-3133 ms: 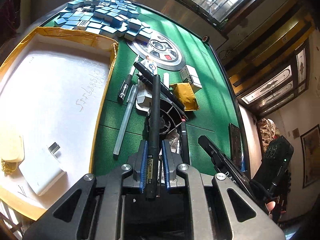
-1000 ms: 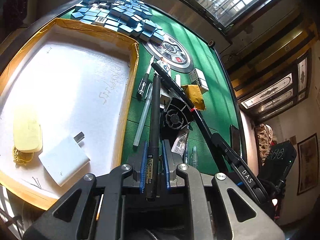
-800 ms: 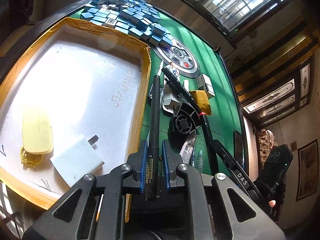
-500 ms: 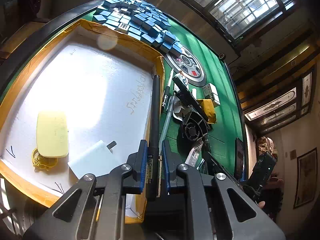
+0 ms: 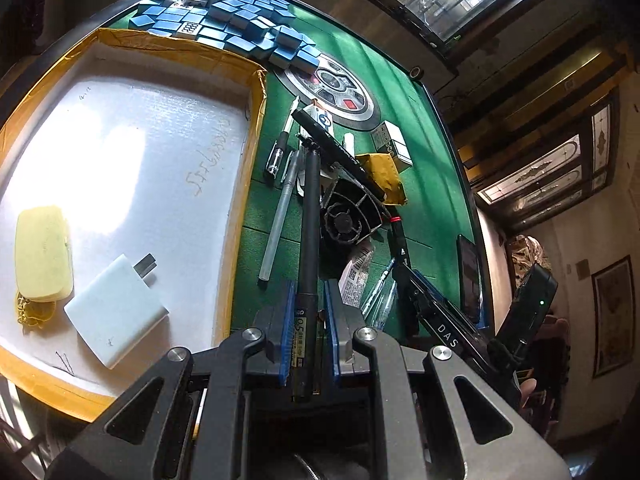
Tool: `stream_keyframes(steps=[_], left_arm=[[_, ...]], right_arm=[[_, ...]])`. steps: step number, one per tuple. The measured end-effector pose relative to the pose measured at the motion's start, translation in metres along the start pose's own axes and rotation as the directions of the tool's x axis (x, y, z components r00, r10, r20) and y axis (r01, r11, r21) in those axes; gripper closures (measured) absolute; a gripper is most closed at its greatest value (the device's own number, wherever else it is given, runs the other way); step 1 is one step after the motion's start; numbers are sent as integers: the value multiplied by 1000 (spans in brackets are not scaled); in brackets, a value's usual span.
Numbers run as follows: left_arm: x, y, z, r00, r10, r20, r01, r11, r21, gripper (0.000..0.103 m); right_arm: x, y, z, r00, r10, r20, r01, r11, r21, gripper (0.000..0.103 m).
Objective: Organize objects
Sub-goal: 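Carry the black pen and marker over the tray with both grippers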
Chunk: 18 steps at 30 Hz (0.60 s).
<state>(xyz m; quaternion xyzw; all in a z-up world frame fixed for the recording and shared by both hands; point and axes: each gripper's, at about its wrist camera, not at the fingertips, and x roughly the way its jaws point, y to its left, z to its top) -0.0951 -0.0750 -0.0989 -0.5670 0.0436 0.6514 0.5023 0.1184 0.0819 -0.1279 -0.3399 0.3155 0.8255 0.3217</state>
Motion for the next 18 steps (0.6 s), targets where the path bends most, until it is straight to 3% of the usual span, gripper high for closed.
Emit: stream_keyframes(steps=[11, 18], left_arm=[[7, -14, -5, 1000, 17, -22, -16, 999, 35, 91], [10, -23, -8, 999, 25, -29, -24, 998, 51, 91]], right_arm=[[-11, -35, 17, 996, -68, 58, 65, 997, 49, 75], [6, -51, 19, 996, -85, -3, 85, 996, 0, 75]])
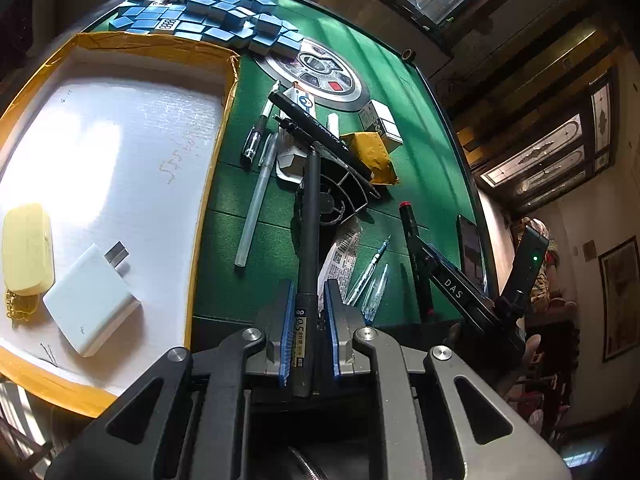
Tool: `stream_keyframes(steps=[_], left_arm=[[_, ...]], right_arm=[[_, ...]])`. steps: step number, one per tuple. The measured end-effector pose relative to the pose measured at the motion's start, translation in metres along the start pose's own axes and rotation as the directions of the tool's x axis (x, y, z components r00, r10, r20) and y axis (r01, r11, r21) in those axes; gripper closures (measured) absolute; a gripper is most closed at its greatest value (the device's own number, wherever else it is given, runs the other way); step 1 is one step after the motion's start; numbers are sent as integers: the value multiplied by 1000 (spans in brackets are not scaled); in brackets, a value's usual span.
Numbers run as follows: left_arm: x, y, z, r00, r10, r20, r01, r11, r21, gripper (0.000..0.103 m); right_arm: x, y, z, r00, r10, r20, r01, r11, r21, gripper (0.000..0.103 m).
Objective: Organize objects
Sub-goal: 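Carry the black pen and marker over the tray with both grippers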
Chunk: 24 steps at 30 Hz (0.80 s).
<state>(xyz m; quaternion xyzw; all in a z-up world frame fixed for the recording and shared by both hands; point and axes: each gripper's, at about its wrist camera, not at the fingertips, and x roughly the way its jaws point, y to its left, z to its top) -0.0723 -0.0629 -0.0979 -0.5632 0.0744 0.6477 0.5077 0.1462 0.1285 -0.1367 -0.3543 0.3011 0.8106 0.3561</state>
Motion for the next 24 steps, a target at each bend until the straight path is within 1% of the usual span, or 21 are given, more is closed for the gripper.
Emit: stream_keyframes(steps=[1, 2, 3, 5, 6, 11, 14, 16, 17, 18, 19, 22, 24], left_arm=[[1, -1, 0, 1000, 1, -1, -1, 1000, 1, 91], [1, -2, 0, 1000, 3, -2, -3, 1000, 3, 91], [2, -3, -1, 1000, 6, -4, -6, 1000, 5, 91], [4, -4, -1, 1000, 10, -8, -10, 1000, 7, 91], [5, -5, -1, 1000, 12, -10, -12, 1000, 8, 91], [7, -7, -2, 1000, 14, -14, -14, 1000, 10, 91], [9, -7, -3, 1000, 13, -18, -13, 1000, 10, 91], [8, -8, -4, 1000, 10, -18, -10, 1000, 11, 91], [7, -8, -4, 1000, 10, -16, -9, 1000, 11, 91], [6, -7, -4, 1000, 9, -14, -9, 1000, 11, 91], [5, -7, -3, 1000, 7, -11, -7, 1000, 9, 91], [1, -2, -2, 1000, 0, 0, 0, 1000, -4, 91], [-2, 3, 0, 1000, -9, 4, 9, 1000, -17, 91]], right_arm=[[3, -1, -1, 1000, 6, -16, -6, 1000, -1, 75], [2, 0, -3, 1000, 6, -5, -7, 1000, -9, 75], [3, 1, -4, 1000, 10, -12, -10, 1000, -17, 75], [3, 3, -6, 1000, 23, -15, -23, 999, -30, 82], [4, 4, -6, 1000, 20, -19, -21, 999, -37, 89], [6, 7, -6, 1000, 14, -22, -15, 998, -58, 89], [7, 15, -6, 999, -28, -21, 25, 994, -109, 89], [7, 17, -6, 999, -40, -21, 37, 994, -102, 90], [7, 15, -5, 999, -25, -31, 22, 997, -77, 90], [4, 14, -3, 999, 9, -33, -10, 999, -45, 90], [-1, 15, -1, 999, 38, -18, -39, 999, -27, 90], [-24, 31, 2, 994, 102, 44, -100, 994, -45, 90], [-34, 45, 3, 984, 168, 54, -165, 985, -56, 90]])
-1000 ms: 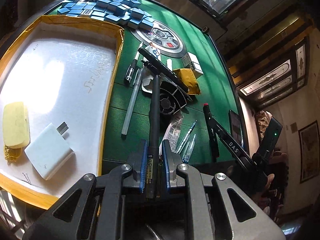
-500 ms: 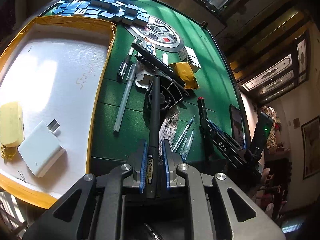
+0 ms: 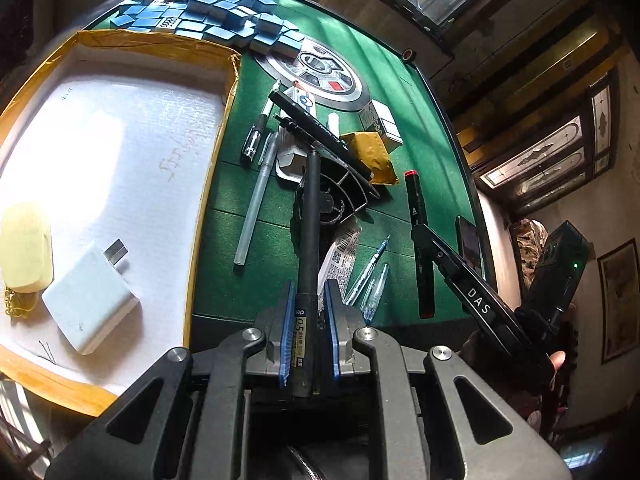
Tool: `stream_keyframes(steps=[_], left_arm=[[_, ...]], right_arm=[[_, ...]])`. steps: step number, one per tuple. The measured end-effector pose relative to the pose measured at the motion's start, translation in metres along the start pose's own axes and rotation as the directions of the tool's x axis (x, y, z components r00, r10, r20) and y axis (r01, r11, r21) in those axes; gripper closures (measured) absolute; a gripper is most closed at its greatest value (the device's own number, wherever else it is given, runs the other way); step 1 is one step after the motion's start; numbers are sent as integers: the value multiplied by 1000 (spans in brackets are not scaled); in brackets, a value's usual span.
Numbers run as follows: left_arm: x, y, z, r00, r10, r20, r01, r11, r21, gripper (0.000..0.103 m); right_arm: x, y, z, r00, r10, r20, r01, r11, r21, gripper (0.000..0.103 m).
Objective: Organize objects
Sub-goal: 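Carry the black pen and marker over the tray with both grippers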
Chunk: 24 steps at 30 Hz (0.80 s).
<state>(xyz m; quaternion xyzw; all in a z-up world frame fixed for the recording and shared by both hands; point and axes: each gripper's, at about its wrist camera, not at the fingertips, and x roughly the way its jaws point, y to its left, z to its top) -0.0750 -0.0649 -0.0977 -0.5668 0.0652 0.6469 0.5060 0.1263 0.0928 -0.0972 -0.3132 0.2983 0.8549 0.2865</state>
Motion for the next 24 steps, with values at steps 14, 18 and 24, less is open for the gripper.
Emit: stream_keyframes(steps=[14, 18, 24], left_arm=[[-48, 54, 12, 995, -22, 100, 33, 993, -111, 91], [-64, 82, 18, 990, 20, 143, 3, 987, -163, 91], [-78, 121, 30, 981, 77, 179, -34, 973, -228, 91]], right_arm=[[22, 100, -9, 947, 292, -134, -304, 950, -77, 90], [32, 119, -12, 927, 330, -177, -348, 934, -83, 90], [52, 146, -14, 905, 356, -234, -387, 916, -105, 90]])
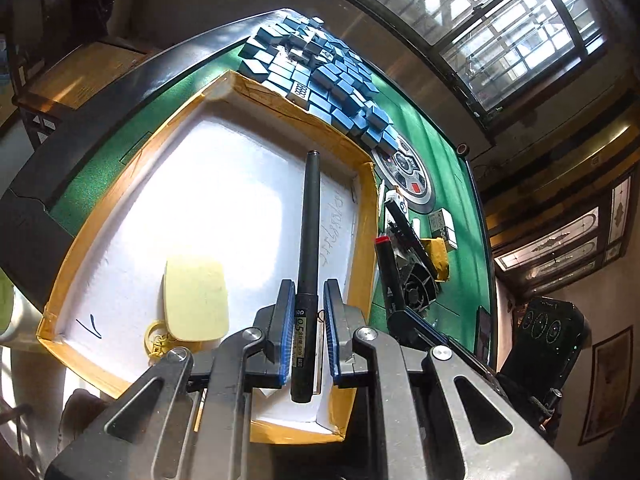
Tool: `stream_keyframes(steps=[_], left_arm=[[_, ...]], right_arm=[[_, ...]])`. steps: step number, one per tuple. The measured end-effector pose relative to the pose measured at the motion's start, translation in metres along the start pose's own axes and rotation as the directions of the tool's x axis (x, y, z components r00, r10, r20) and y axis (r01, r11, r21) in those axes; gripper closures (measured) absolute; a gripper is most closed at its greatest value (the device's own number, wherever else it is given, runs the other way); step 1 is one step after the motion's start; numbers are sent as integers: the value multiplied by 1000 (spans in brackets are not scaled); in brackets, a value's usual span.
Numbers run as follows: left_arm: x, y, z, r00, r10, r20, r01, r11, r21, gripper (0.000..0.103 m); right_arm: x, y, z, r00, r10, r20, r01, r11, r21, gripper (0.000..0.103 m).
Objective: Organize objects
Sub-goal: 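Carry the black pen and marker over the tray with both grippers, then lower both pens into the tray and open both grippers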
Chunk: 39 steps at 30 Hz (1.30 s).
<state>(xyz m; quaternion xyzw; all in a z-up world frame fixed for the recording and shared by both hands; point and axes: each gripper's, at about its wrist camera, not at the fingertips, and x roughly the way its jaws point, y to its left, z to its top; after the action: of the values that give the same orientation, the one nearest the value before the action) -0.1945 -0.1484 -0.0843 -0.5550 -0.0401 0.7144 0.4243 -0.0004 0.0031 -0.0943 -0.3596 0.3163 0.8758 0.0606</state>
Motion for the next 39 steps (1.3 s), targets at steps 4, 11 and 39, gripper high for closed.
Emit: stream_keyframes(steps=[4, 11, 39], left_arm=[[10, 7, 14, 1000, 20, -4, -20, 1000, -5, 91], [49, 18, 33, 998, 51, -39, -52, 998, -25, 91], [53, 32, -3, 979, 199, -50, -200, 980, -12, 84]], right_arm=[[21, 10, 9, 1000, 4, -24, -4, 1000, -17, 90], [61, 14, 29, 998, -29, -61, 30, 999, 19, 90], [83, 35, 11, 981, -185, -56, 178, 977, -114, 86]])
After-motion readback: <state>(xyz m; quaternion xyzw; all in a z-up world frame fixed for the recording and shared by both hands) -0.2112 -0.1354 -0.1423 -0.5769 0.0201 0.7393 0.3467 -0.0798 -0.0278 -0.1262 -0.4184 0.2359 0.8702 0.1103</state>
